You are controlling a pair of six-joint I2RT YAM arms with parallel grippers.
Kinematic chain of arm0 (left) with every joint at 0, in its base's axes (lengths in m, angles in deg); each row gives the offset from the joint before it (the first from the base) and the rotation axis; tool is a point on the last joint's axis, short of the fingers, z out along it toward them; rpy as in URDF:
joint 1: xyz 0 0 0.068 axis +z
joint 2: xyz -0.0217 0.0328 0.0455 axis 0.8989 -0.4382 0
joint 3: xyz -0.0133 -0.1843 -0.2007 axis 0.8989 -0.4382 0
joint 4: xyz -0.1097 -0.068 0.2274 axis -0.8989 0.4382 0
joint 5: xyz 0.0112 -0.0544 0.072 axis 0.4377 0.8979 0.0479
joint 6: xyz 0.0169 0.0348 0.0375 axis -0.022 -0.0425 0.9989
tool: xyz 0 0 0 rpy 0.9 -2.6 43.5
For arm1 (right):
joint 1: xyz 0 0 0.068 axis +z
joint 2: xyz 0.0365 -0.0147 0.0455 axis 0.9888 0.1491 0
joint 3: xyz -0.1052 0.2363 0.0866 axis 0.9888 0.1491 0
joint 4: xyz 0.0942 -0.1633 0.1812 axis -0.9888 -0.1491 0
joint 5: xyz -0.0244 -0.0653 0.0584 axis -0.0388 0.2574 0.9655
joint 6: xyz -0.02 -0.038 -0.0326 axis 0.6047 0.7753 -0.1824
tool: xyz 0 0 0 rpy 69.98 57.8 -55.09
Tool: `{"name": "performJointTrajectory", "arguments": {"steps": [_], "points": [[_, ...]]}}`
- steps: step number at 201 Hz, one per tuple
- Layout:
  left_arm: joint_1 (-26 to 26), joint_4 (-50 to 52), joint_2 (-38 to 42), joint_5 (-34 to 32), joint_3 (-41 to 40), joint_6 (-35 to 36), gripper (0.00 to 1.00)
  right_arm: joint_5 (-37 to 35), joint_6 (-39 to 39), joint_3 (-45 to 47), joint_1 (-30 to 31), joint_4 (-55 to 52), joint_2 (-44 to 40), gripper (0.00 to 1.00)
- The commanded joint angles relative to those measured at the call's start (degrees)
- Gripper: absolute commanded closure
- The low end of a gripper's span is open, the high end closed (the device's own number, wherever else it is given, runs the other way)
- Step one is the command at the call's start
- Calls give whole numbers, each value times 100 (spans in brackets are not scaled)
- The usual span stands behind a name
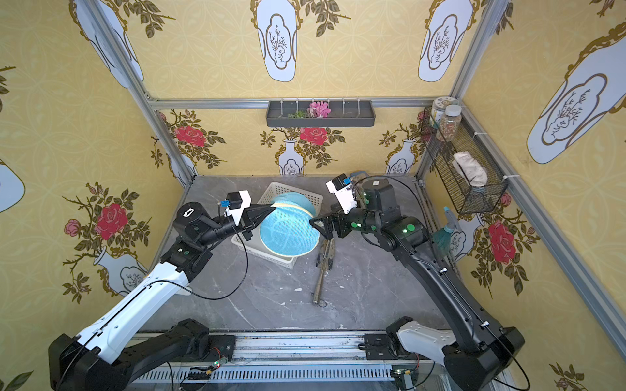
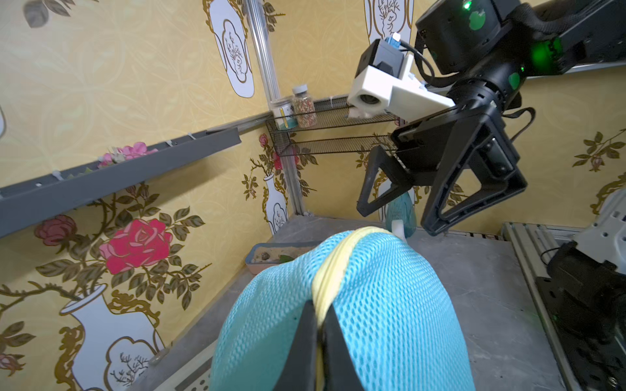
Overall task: Turn the laundry bag inside out
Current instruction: Place the laundry bag at the center of the board.
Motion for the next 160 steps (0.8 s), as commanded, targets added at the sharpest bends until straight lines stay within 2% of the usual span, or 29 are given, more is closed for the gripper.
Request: {"name": "performJointTrajectory", "arguments": {"steps": [1,12,30,48,76,87,96,117,124,143,156,160], "points": [[5,442,-141,455,112,27,100,504,110,-122,96,678,177,2],[4,556,-225,573,167,51,100,702,120,-201,215,756,330,0],[6,667,-336,736,236,54,100,612,304,-431,518,614,651,7],[4,785,-413,853,305,86,100,549,393,-593,623,454,918,22],[2,1051,-405,879,380,256,100,586,419,-629,624,516,1089,54],[22,1178,-391,856,415,312,100,669,446,-666,624,479,1136,63],[39,1218,-379,874,434,309,100,702,461,-678,623,444,1150,68],[54,1250,-387,954,468,273,100,773,505,-666,641,400,1183,68],[58,1245,-388,972,473,255,100,807,528,-675,650,372,1192,73],[60,1229,-387,982,504,204,100,873,567,-764,650,258,1245,99],[89,1196,-344,900,513,120,100,882,570,-815,650,164,1257,100],[98,1157,-307,831,506,48,92,878,550,-816,650,150,1245,100]]}}
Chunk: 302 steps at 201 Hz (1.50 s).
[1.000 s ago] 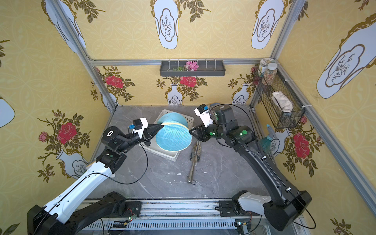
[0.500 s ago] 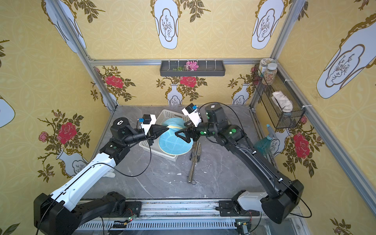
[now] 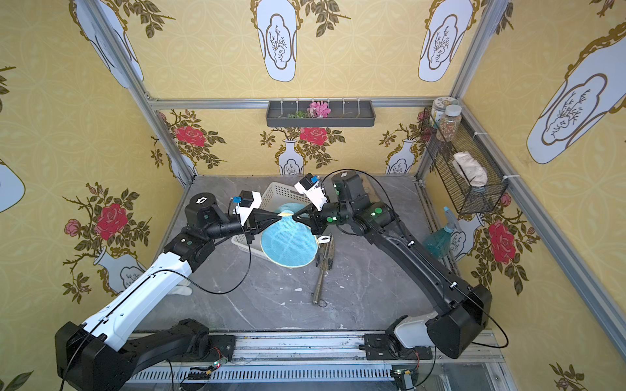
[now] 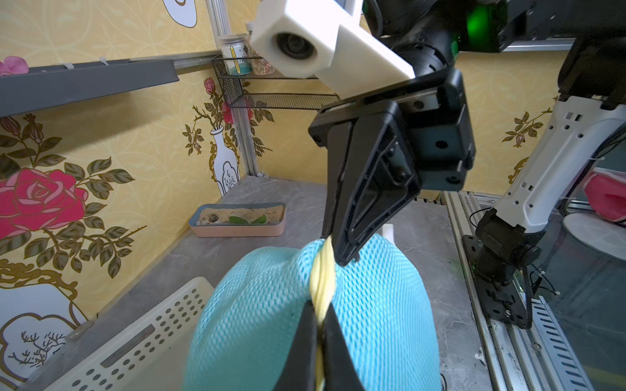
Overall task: Turn the laundry bag inside out
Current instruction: Place the laundry bag at the center of the board.
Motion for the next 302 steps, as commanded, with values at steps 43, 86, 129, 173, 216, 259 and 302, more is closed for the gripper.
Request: {"name": "performJointTrajectory", "arguments": {"steps": [43,86,129,173,216,259,302], "points": [[46,-724,1229,-1526,-472,-893,0,-561,-894,258,318,-366,-296,100],[65,-823,2721,-4372,-997,-1466,0,-1875,-2521,1376,2358,982,-703,100],[74,-629,3414,-6203,-1104,-2075,0,-2443,-4611,2053,3674,4751,366,100],[74,-515,3392,-6369,-1507,-2789,0,-3191,-6667,3347,2960,7213,1630,100],[91,-665,3108,-6333,-1946,-3192,0,-3884,-7085,4395,2670,7195,1763,100],[340,-897,2801,-6327,-2129,-3306,0,-4252,-6582,4337,2674,6088,1035,38],[1489,-1327,2118,-5974,-2532,-3592,0,-5287,-5469,3986,2564,2978,-763,3]]}}
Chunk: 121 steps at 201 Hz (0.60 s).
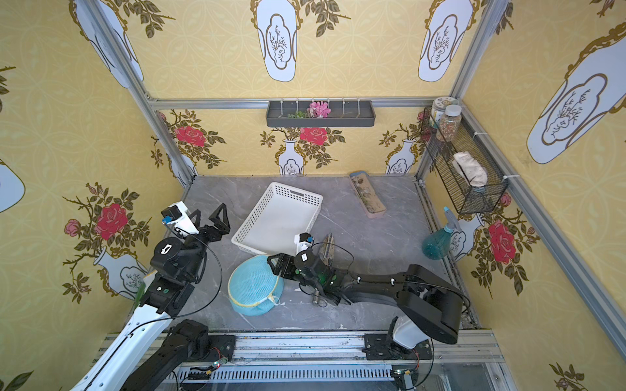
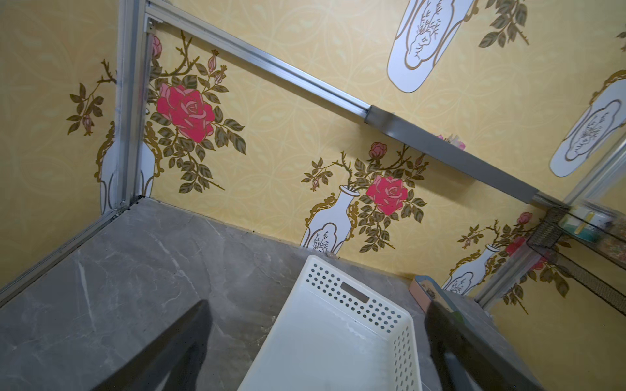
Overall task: Turn the laundry bag inside out
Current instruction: Place the laundry bag at the center of the board, then reset both arms
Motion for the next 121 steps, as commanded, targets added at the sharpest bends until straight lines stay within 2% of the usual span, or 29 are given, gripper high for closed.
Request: {"name": "performJointTrajectory", "arguments": {"steps": [1,12,24,33,41,58,74,87,113,121], "points": [[729,-435,-364,300,-242,-339,0,-1111,855,-181,-92,-2485,-1180,3],[1226,-483,-577,168,-402,-634,0,-2053,1001,-156,-266,-3723,-1993,3],[1638,-1058,-747,268,-812,-961,0,-2205,1614,-1,-1020,-4089,-2756,3],[1734,-1848,-947,398,-1164,-804,0,-2080,2126,96,-1908,-4144,-3145,3],[1751,-2265,-1225,314,-1325,-682,0,-1690,2615,121,-2828,-4049,-3261,3],[1753,-2428,-1815,297,-1331,-107,0,-971,3387,-25,-4800,-3819,-2978,3],[1761,-2603,-2055,154,-1519,197,0,-761,4048,96,-5810,-3130,-2516,3],[1767,-3200,-2066,190,-1883,470,0,-511,4656,537,-6237,-1904,-2109,3],[1825,-3861,-2152,771,-2069,1015,0,-248,5103,1583,-6289,1099,-842,3],[1849,-3477,-2262,1007,-1835,1155,0,26,5205,1275,-6301,695,-664,3]]}}
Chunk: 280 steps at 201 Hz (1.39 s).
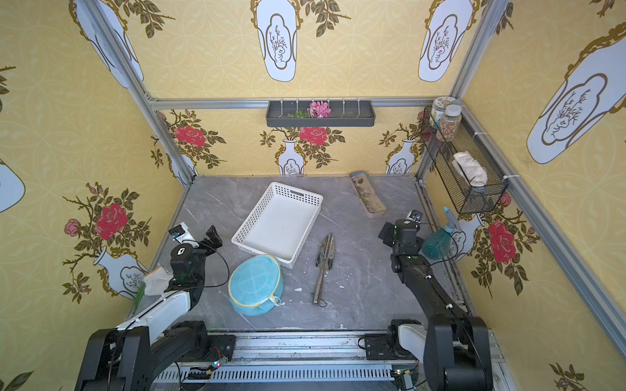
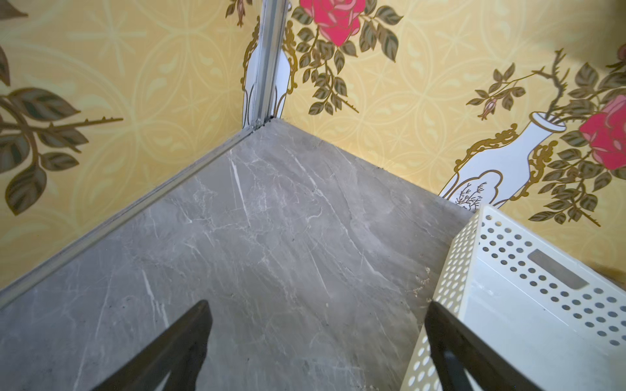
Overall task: Turn the laundry bag inside out
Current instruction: Reset both arms
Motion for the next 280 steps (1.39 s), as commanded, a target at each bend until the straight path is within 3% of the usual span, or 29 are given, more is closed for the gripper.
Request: {"name": "performJointTrajectory", "arguments": {"steps": [1,15,24,43,57,81,95,115,121,143,153,164,176,185,196,215,280], "points": [[57,-561,-217,657,215,721,0,689,917,-3,-54,2011,645,3],[58,-285,-416,869,439,874,0,1112,1032,234,-3,3289,1019,3],[58,17,-417,931,538,839,0,1236,942,243,-5,3574,1301,3],[57,359,-293,827,530,856,0,1139,749,81,85,2582,973,3],[57,643,-102,723,427,956,0,795,1154,7,336,1663,375,3],[57,-334,-310,719,-104,714,0,454,1498,-127,309,824,218,3],[44,-1032,-720,1147,-245,798,0,258,1352,137,323,1247,576,3],[5,-2252,-1353,808,-667,690,0,-257,1874,874,841,3149,1164,3],[-4,-2764,-1503,709,-813,678,0,-365,1860,828,932,2962,1130,3],[-20,-2512,-1429,699,-754,680,0,-18,1616,1248,625,3496,1052,3],[-15,-2567,-1446,680,-776,668,0,7,1532,1544,462,4564,1427,3],[-17,-2593,-1437,393,-786,553,0,50,1421,1321,453,3629,1138,3],[-26,-2732,-1395,0,-896,402,0,-60,1448,1458,419,4273,1356,3],[-31,-2783,-1344,-257,-949,278,0,-119,1377,1422,426,3945,1222,3],[-50,-2788,-1328,-123,-949,372,0,-281,1308,1492,421,4048,1181,3],[-57,-2616,-1478,739,-738,789,0,-354,1330,1507,446,4118,1210,3],[-46,-2456,-1538,840,-667,733,0,-350,1335,1521,455,4161,1223,3]]}}
